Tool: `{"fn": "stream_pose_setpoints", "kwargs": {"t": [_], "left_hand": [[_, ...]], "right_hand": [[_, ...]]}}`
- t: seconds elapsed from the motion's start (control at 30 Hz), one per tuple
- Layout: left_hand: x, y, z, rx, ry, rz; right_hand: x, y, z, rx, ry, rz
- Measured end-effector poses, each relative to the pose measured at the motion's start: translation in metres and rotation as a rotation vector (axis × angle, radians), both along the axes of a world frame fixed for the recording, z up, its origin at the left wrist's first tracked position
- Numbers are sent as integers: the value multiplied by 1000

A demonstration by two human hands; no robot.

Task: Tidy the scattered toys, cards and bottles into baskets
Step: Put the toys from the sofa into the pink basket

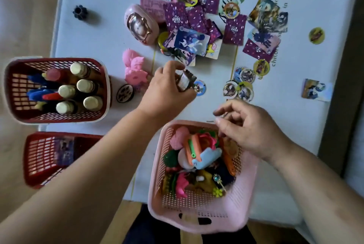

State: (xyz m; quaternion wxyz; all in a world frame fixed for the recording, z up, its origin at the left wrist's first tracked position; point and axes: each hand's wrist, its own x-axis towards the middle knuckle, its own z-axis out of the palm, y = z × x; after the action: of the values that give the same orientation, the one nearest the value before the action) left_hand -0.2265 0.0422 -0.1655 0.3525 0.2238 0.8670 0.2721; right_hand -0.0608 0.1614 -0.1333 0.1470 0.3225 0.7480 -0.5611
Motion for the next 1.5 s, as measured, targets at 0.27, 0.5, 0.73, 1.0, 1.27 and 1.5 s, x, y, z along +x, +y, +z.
{"fn": "stream_pose_setpoints", "kwargs": {"t": [0.27,0.5,0.73,1.0,1.27,1.5], "left_hand": [[72,-74,36,-50,-81,-498],[35,-91,11,-128,175,107],[5,-88,-34,-496,36,8],[18,-94,-8,-123,-6,185],[56,-116,46,187,25,-96],[115,-140,42,17,-46,-379]], "right_hand": [[-4,-9,-7,361,-89,107],[-121,-38,-28,475,99,333],[-201,-81,-86,587,-48,639],[-115,-34,-34,82,125,-95],[-5,-24,21,-165,48,-69],[51,-39,20,130,-154,393]]}}
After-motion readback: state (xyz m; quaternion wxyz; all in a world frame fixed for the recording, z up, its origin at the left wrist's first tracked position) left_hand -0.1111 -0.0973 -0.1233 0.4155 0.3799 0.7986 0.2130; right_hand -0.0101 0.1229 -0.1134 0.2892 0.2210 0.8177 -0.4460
